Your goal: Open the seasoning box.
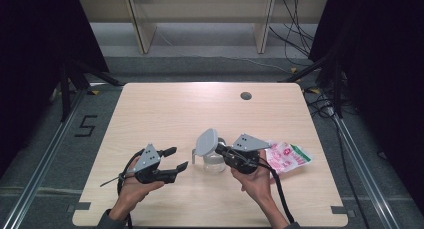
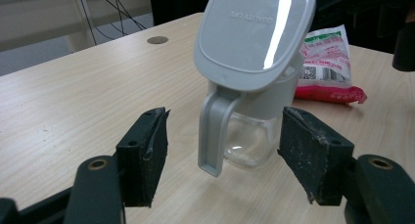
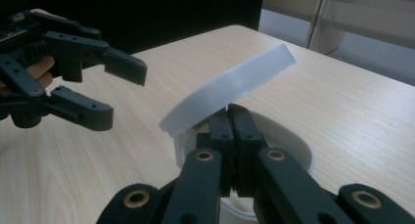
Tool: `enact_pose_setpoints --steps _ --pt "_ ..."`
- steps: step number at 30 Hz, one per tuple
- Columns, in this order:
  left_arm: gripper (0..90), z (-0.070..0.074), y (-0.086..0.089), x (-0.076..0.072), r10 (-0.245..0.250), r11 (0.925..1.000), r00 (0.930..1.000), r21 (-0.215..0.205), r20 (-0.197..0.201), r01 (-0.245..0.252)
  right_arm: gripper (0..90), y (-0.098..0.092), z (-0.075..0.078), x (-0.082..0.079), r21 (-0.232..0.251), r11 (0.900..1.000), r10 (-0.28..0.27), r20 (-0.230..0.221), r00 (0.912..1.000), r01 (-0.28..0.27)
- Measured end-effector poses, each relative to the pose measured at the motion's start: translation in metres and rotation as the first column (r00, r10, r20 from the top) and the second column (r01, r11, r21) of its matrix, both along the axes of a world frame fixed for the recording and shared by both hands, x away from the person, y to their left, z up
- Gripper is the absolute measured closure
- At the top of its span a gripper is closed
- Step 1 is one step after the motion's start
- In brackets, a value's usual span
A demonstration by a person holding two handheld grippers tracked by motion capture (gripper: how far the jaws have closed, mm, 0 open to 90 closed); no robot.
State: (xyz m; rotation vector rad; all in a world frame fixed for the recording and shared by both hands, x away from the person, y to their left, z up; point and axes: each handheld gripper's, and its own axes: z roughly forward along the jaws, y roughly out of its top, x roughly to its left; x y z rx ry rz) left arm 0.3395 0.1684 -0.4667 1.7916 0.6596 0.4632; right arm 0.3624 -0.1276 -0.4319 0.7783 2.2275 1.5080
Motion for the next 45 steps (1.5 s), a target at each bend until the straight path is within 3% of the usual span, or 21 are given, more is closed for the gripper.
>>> enact_pose_setpoints --steps 5,6,7,11,12,15,16,17,18,19,23,25,27,29,31,32,33,35,37,42,45 --pt "32.4 -0.008 0.006 -0.010 0.020 0.9998 0.9997 0.004 -0.010 -0.020 90.0 0.006 0.002 -0.001 0.009 1.000 0.000 -0.008 1.0000 0.000" --pt "32.3 -0.011 0.007 -0.012 0.021 0.9998 0.9997 0.003 -0.016 -0.020 89.9 0.007 0.004 0.000 -0.005 1.000 0.008 0.030 0.9995 -0.008" --pt "32.2 -0.014 0.010 -0.015 0.021 0.9997 0.9996 0.011 -0.018 -0.020 89.9 0.010 0.003 -0.001 0.004 1.000 0.006 0.006 1.0000 -0.006" --pt "31.9 -0.017 0.011 -0.019 0.017 0.9998 0.9997 0.011 -0.019 -0.017 89.8 0.012 0.004 -0.001 0.000 1.000 0.012 0.014 0.9998 -0.012" --pt "31.6 -0.018 0.013 -0.021 0.018 0.9994 0.9997 0.029 -0.016 -0.018 89.9 0.014 0.004 -0.001 0.009 1.000 0.026 0.007 0.9996 -0.026" --pt "31.4 -0.020 0.012 -0.023 0.017 0.9995 0.9997 0.027 -0.015 -0.016 89.9 0.016 0.005 -0.001 -0.005 1.000 0.026 0.023 0.9994 -0.026" --pt "31.3 -0.021 0.012 -0.023 0.016 0.9991 0.9998 0.039 -0.009 -0.015 89.9 0.018 0.004 -0.002 0.014 1.000 0.028 0.005 0.9996 -0.028" --pt "31.3 -0.022 0.012 -0.023 0.001 0.9988 1.0000 0.048 -0.003 -0.001 89.8 0.020 0.004 -0.001 0.013 0.999 0.036 0.013 0.9993 -0.036" --pt "31.3 -0.024 0.010 -0.024 0.014 0.9993 0.9996 0.036 -0.023 -0.013 89.9 0.021 0.005 0.000 0.000 0.999 0.035 0.040 0.9986 -0.035" --pt "31.2 -0.025 0.011 -0.024 0.017 0.9987 0.9996 0.049 -0.021 -0.016 89.6 0.025 0.005 -0.003 0.009 0.999 0.046 0.014 0.9989 -0.046" --pt "31.2 -0.026 0.010 -0.027 0.017 0.9988 0.9997 0.045 -0.018 -0.016 89.6 0.030 0.005 -0.004 0.009 0.999 0.041 0.024 0.9989 -0.041" --pt "31.2 -0.026 0.010 -0.028 0.015 0.9989 0.9997 0.045 -0.018 -0.015 89.6 0.035 0.005 -0.005 0.015 0.997 0.070 0.006 0.9975 -0.070" --pt "31.2 -0.027 0.010 -0.029 0.014 0.9989 0.9996 0.046 -0.022 -0.013 89.1 0.035 0.005 -0.004 0.013 0.997 0.081 0.029 0.9963 -0.081" --pt "31.2 -0.028 0.011 -0.028 -0.002 0.9989 1.0000 0.047 -0.007 0.002 87.6 0.033 0.007 -0.006 0.010 0.998 0.064 0.016 0.9978 -0.065" --pt "31.1 -0.028 0.010 -0.029 0.015 0.9992 0.9997 0.039 -0.020 -0.015 84.6 0.027 0.009 -0.008 0.006 0.998 0.059 0.016 0.9981 -0.059" --pt "31.1 -0.028 0.011 -0.030 0.024 0.9987 0.9996 0.046 -0.019 -0.023 82.3 0.024 0.009 -0.009 0.019 0.998 0.053 0.023 0.9983 -0.053" --pt "30.8 -0.029 0.011 -0.030 0.024 0.9988 0.9996 0.042 -0.017 -0.023 73.8 0.013 0.011 -0.011 0.019 1.000 0.021 0.014 0.9997 -0.021" --pt "30.8 -0.030 0.011 -0.030 0.026 0.9990 0.9994 0.037 -0.022 -0.025 71.1 0.008 0.010 -0.012 0.038 0.999 0.003 -0.002 1.0000 -0.003" --pt "30.6 -0.030 0.011 -0.030 0.025 0.9992 0.9994 0.033 -0.023 -0.025 63.5 -0.013 0.008 -0.018 0.045 0.998 -0.050 -0.028 0.9984 0.051" --pt "30.6 -0.031 0.012 -0.029 0.031 0.9985 0.9991 0.045 -0.029 -0.030 56.9 -0.036 0.004 -0.027 0.061 0.992 -0.105 -0.050 0.9932 0.108" --pt "30.6 -0.032 0.013 -0.028 0.036 0.9989 0.9988 0.032 -0.034 -0.035 53.9 -0.052 0.000 -0.032 0.059 0.988 -0.138 -0.062 0.9884 0.142"
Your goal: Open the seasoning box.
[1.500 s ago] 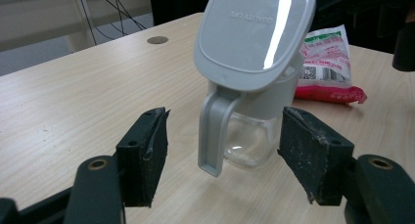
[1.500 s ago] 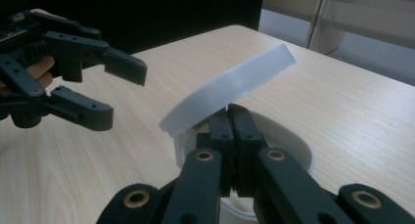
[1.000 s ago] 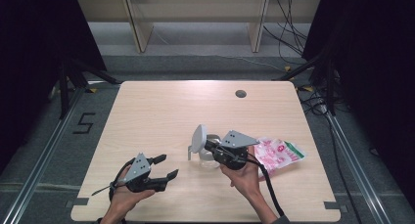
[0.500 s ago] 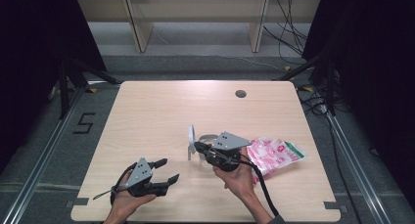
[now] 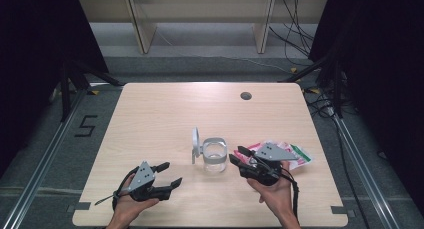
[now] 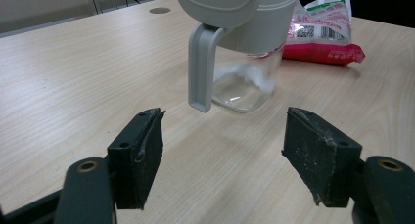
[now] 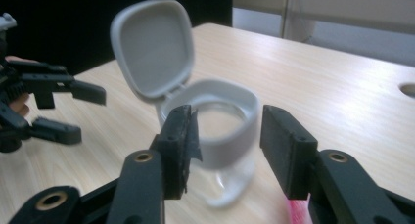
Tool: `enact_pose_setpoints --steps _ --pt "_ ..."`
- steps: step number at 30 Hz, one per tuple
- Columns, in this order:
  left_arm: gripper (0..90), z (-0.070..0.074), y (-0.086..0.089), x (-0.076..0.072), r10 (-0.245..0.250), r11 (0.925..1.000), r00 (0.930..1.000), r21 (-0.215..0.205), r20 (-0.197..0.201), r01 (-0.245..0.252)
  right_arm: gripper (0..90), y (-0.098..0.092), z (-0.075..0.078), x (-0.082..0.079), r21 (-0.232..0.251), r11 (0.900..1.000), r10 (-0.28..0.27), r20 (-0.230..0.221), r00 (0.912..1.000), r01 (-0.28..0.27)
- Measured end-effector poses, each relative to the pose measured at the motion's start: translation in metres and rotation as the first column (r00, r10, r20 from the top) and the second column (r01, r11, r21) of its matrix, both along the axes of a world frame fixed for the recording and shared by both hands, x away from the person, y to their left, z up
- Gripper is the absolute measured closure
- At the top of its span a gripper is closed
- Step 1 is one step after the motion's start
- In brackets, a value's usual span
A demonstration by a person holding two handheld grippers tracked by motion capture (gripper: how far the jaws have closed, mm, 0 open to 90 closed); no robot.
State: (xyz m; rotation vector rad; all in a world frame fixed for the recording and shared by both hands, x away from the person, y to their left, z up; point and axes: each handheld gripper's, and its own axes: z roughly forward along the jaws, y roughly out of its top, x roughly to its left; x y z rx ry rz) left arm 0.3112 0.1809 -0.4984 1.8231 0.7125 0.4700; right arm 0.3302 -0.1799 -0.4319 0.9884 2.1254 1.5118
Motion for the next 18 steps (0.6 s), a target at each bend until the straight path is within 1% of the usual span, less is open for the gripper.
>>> enact_pose_setpoints --steps 1,2,3,4,5,6,7,8,10,11,12,13,14,15,16,17,18 --pt "30.6 0.000 0.001 0.001 -0.007 0.9999 0.9999 0.009 0.010 0.007 53.7 -0.004 -0.002 -0.002 0.008 1.000 -0.014 -0.008 0.9999 0.014" --pt "30.6 0.000 0.001 0.000 0.003 1.0000 1.0000 -0.002 -0.007 -0.003 53.0 -0.010 -0.004 -0.003 0.002 1.000 -0.019 -0.006 0.9998 0.019" --pt "30.5 0.001 0.001 0.000 -0.005 0.9999 0.9999 -0.010 -0.010 0.005 51.3 -0.019 -0.009 -0.007 -0.004 0.999 -0.042 -0.026 0.9988 0.042" --pt "30.5 0.001 0.001 0.000 -0.008 0.9998 0.9999 -0.016 -0.012 0.008 50.2 -0.024 -0.010 -0.008 -0.006 0.998 -0.056 -0.032 0.9979 0.055" --pt "30.5 0.002 0.002 0.000 -0.002 1.0000 1.0000 0.004 -0.006 0.002 50.2 -0.024 -0.010 -0.008 -0.006 0.998 -0.056 -0.032 0.9979 0.055" --pt "30.5 0.002 0.001 0.000 0.000 1.0000 1.0000 0.004 -0.004 0.000 49.3 -0.027 -0.012 -0.010 0.016 0.997 -0.070 -0.052 0.9962 0.071" --pt "30.4 0.001 0.001 0.000 -0.006 0.9999 1.0000 -0.010 -0.007 0.006 48.5 -0.032 -0.014 -0.012 0.019 0.997 -0.076 -0.062 0.9952 0.077" --pt "30.4 0.001 0.001 0.000 -0.004 0.9999 1.0000 -0.010 -0.009 0.004 47.6 -0.036 -0.015 -0.014 0.015 0.995 -0.094 -0.072 0.9929 0.096" --pt "30.3 0.001 0.000 0.000 -0.001 0.9999 0.9999 -0.014 -0.010 0.001 46.3 -0.045 -0.018 -0.014 0.016 0.994 -0.103 -0.070 0.9922 0.104" --pt "30.3 0.001 0.000 0.000 -0.001 0.9997 0.9999 -0.022 -0.014 0.001 45.6 -0.048 -0.019 -0.014 0.000 0.993 -0.122 -0.066 0.9904 0.122" --pt "30.3 0.001 0.000 0.000 -0.001 0.9997 0.9999 -0.025 -0.013 0.000 45.1 -0.051 -0.019 -0.017 0.024 0.990 -0.136 -0.101 0.9856 0.139" --pt "30.3 0.001 0.000 0.001 0.004 0.9996 0.9999 -0.027 -0.010 -0.004 44.6 -0.057 -0.021 -0.018 0.039 0.987 -0.152 -0.104 0.9829 0.157" --pt "30.3 0.001 0.000 0.001 0.004 0.9996 0.9999 -0.027 -0.010 -0.004 44.6 -0.057 -0.021 -0.018 0.039 0.987 -0.152 -0.104 0.9829 0.157" --pt "30.3 0.001 0.000 0.001 0.005 0.9996 0.9999 -0.029 -0.014 -0.005 44.2 -0.062 -0.023 -0.017 0.031 0.987 -0.157 -0.068 0.9853 0.159" --pt "30.3 0.001 0.000 0.001 0.008 0.9995 0.9998 -0.030 -0.019 -0.009 44.1 -0.065 -0.023 -0.018 0.031 0.985 -0.168 -0.085 0.9821 0.171" --pt "30.3 0.001 0.001 0.003 -0.010 0.9998 0.9999 -0.018 0.005 0.010 43.9 -0.067 -0.023 -0.021 0.026 0.981 -0.190 -0.114 0.9752 0.194" --pt "30.3 0.000 0.000 0.001 0.003 0.9992 0.9999 -0.039 -0.015 -0.004 43.9 -0.070 -0.024 -0.021 0.019 0.980 -0.194 -0.101 0.9759 0.196"
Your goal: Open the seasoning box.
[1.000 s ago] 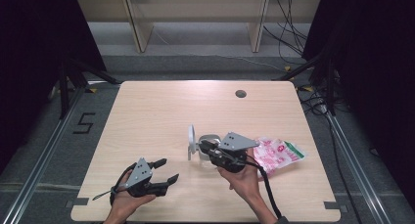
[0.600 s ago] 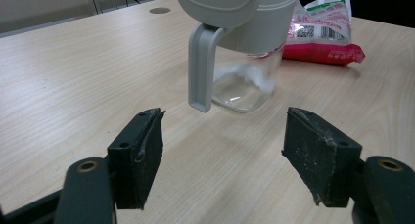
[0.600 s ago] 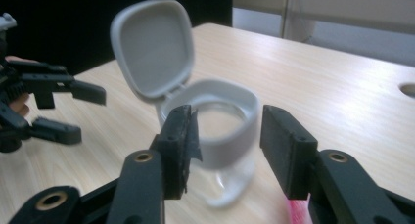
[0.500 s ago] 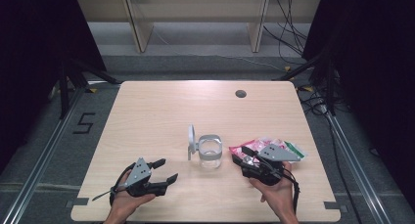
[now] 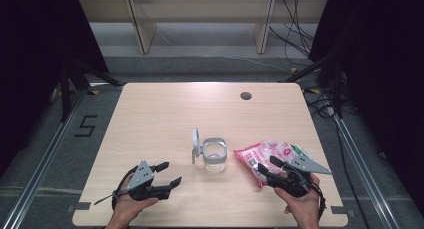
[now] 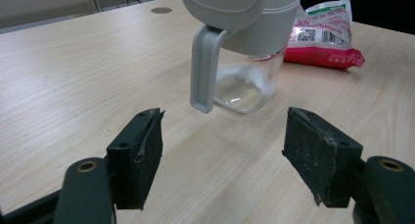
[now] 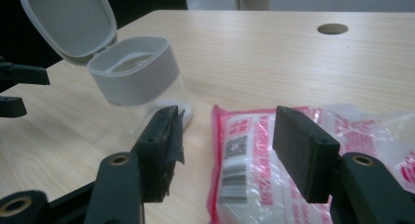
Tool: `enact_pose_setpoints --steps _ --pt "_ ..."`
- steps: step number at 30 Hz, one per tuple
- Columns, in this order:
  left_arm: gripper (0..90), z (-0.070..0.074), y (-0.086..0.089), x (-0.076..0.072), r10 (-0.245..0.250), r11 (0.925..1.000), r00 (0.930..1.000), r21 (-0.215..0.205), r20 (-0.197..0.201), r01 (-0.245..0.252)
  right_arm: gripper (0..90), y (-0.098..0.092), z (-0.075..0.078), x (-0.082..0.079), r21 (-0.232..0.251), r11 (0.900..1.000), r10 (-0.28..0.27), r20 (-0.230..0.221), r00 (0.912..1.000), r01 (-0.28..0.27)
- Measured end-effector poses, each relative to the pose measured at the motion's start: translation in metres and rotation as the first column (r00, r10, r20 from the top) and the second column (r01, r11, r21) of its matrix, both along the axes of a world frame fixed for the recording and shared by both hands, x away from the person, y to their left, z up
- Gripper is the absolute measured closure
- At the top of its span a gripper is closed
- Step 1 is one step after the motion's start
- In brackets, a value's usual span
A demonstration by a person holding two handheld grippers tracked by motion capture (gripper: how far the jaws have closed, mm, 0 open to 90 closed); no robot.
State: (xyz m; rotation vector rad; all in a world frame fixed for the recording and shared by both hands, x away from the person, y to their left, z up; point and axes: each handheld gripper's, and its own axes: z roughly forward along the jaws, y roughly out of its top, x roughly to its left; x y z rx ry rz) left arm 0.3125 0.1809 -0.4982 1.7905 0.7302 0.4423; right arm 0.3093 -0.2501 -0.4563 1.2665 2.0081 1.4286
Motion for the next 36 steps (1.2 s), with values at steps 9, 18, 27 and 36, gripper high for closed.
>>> enact_pose_setpoints --steps 9,18,27,36 --pt "30.3 0.002 0.002 0.001 -0.004 0.9995 0.9998 0.031 0.021 0.003 43.5 -0.027 -0.007 -0.009 0.020 0.997 -0.069 -0.018 0.9974 0.070" --pt "30.5 0.001 0.000 0.001 0.001 0.9998 1.0000 0.019 -0.001 -0.001 43.0 -0.043 -0.013 -0.019 0.019 0.986 -0.164 -0.070 0.9839 0.166" --pt "30.2 0.002 0.002 0.002 -0.008 0.9990 0.9997 0.044 0.021 0.007 40.4 -0.057 -0.021 -0.020 0.027 0.976 -0.215 -0.065 0.9745 0.217" --pt "30.2 0.002 0.000 0.001 0.004 0.9999 1.0000 0.014 0.000 -0.004 38.1 -0.067 -0.027 -0.021 0.033 0.962 -0.265 -0.116 0.9574 0.270"
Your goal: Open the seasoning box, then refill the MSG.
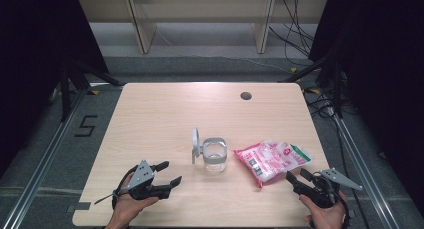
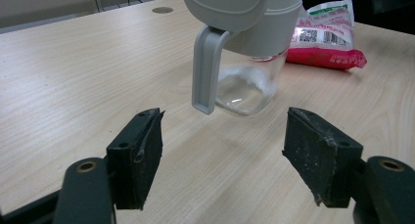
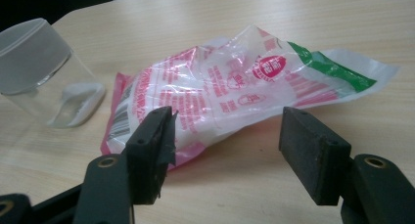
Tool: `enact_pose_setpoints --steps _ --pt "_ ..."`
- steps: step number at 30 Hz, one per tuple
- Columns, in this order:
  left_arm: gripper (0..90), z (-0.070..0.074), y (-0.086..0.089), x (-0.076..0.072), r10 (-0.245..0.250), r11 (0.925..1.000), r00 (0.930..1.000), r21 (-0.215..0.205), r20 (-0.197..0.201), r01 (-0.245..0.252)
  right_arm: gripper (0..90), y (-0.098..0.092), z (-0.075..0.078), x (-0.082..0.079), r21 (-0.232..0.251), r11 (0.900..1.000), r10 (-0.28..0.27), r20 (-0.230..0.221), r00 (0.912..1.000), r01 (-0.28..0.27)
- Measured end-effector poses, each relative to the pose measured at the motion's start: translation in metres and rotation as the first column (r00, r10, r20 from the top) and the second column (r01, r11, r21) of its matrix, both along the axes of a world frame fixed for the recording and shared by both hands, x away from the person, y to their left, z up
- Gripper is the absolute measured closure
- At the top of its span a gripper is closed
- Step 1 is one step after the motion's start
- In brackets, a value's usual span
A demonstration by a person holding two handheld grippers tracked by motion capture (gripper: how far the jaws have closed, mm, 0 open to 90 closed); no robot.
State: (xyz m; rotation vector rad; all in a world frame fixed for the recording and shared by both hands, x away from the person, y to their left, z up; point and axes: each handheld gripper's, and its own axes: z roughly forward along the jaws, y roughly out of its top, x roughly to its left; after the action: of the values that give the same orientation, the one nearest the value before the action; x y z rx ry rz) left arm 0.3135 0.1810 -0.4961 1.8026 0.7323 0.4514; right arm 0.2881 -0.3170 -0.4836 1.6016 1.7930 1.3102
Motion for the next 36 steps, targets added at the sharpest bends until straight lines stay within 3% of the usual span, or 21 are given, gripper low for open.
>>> enact_pose_setpoints --steps 2,4,5,6,7,8,11,14,17,18,20,21,26,27,28,29,30,31,32,34,36 --pt "30.2 0.000 0.000 0.000 0.000 1.0000 1.0000 -0.002 0.002 0.000 37.8 0.000 -0.002 0.000 0.026 1.000 -0.007 -0.021 0.9998 0.007" --pt "30.2 0.000 0.000 0.000 0.002 1.0000 1.0000 -0.005 0.000 -0.002 37.1 -0.001 -0.003 0.001 0.004 1.000 -0.006 -0.016 0.9999 0.006" --pt "30.2 0.000 0.000 0.000 -0.003 1.0000 1.0000 0.000 0.005 0.003 36.2 0.001 -0.003 0.001 0.053 0.999 -0.006 -0.046 0.9989 0.008" --pt "30.2 0.000 0.000 0.000 -0.001 1.0000 1.0000 0.000 0.001 0.001 36.2 0.001 -0.003 0.001 0.053 0.999 -0.006 -0.046 0.9989 0.008" --pt "30.2 0.000 0.000 0.000 0.000 1.0000 1.0000 -0.002 0.001 0.000 35.8 -0.001 -0.005 0.003 0.013 1.000 -0.011 -0.027 0.9996 0.011" --pt "30.2 0.000 0.000 0.000 -0.001 1.0000 1.0000 0.001 0.003 0.001 35.7 -0.002 -0.005 0.002 0.004 1.000 -0.007 -0.039 0.9992 0.007" --pt "30.2 0.000 0.000 0.000 -0.001 1.0000 1.0000 0.001 0.000 0.001 34.9 0.000 -0.006 0.003 0.062 0.998 -0.021 -0.065 0.9977 0.025" --pt "30.2 0.000 -0.001 -0.001 0.004 1.0000 1.0000 0.009 0.000 -0.004 34.5 -0.004 -0.010 0.006 0.035 0.999 -0.010 -0.037 0.9993 0.012" --pt "30.2 0.000 -0.003 -0.001 -0.007 0.9999 1.0000 -0.008 0.005 0.007 34.1 -0.003 -0.010 0.006 0.066 0.997 -0.021 -0.069 0.9974 0.026" --pt "30.1 0.000 -0.003 -0.001 -0.009 0.9999 0.9999 -0.009 0.007 0.009 33.3 -0.005 -0.011 0.007 0.046 0.999 -0.008 -0.051 0.9987 0.010" --pt "30.1 0.000 -0.002 -0.001 -0.008 1.0000 0.9999 -0.004 0.007 0.008 31.9 -0.004 -0.011 0.009 0.045 0.999 0.008 -0.073 0.9973 -0.005" --pt "30.2 0.000 -0.001 -0.001 -0.006 1.0000 1.0000 0.003 0.004 0.006 32.0 -0.005 -0.012 0.010 0.024 1.000 0.010 -0.060 0.9982 -0.008" --pt "30.2 0.001 -0.001 -0.003 -0.007 0.9996 0.9999 0.027 0.010 0.007 31.9 -0.002 -0.012 0.012 0.033 0.999 0.010 -0.055 0.9984 -0.008" --pt "30.2 0.000 -0.002 -0.002 -0.014 0.9999 0.9999 0.011 0.005 0.013 31.9 0.001 -0.011 0.011 0.088 0.996 0.000 -0.087 0.9962 0.007" --pt "30.2 0.000 -0.002 -0.002 -0.019 0.9996 0.9996 0.023 0.018 0.019 31.9 -0.003 -0.013 0.014 0.052 0.998 0.026 -0.056 0.9981 -0.023" --pt "30.2 0.000 -0.002 -0.002 -0.018 0.9996 0.9997 0.023 0.015 0.018 31.9 -0.001 -0.012 0.013 0.054 0.998 -0.004 -0.099 0.9951 0.010" --pt "30.1 -0.001 -0.003 -0.002 -0.008 0.9998 0.9999 0.020 0.007 0.008 31.8 -0.001 -0.015 0.018 0.053 0.999 0.010 -0.067 0.9977 -0.006" --pt "30.1 -0.001 -0.003 -0.003 -0.008 0.9998 1.0000 0.020 0.005 0.008 31.8 -0.001 -0.015 0.018 0.053 0.999 0.010 -0.067 0.9977 -0.006" --pt "30.2 -0.001 -0.003 -0.003 -0.007 0.9996 1.0000 0.027 0.007 0.007 31.8 0.002 -0.013 0.018 0.092 0.996 0.004 -0.104 0.9946 0.005" --pt "30.2 -0.001 -0.002 -0.002 -0.015 0.9993 0.9998 0.033 0.013 0.015 31.3 0.001 -0.015 0.024 0.071 0.998 0.008 -0.067 0.9977 -0.003" --pt "30.2 -0.002 -0.004 -0.003 -0.011 0.9998 0.9999 0.016 0.000 0.011 30.7 0.003 -0.013 0.024 0.085 0.996 0.003 -0.088 0.9961 0.005"
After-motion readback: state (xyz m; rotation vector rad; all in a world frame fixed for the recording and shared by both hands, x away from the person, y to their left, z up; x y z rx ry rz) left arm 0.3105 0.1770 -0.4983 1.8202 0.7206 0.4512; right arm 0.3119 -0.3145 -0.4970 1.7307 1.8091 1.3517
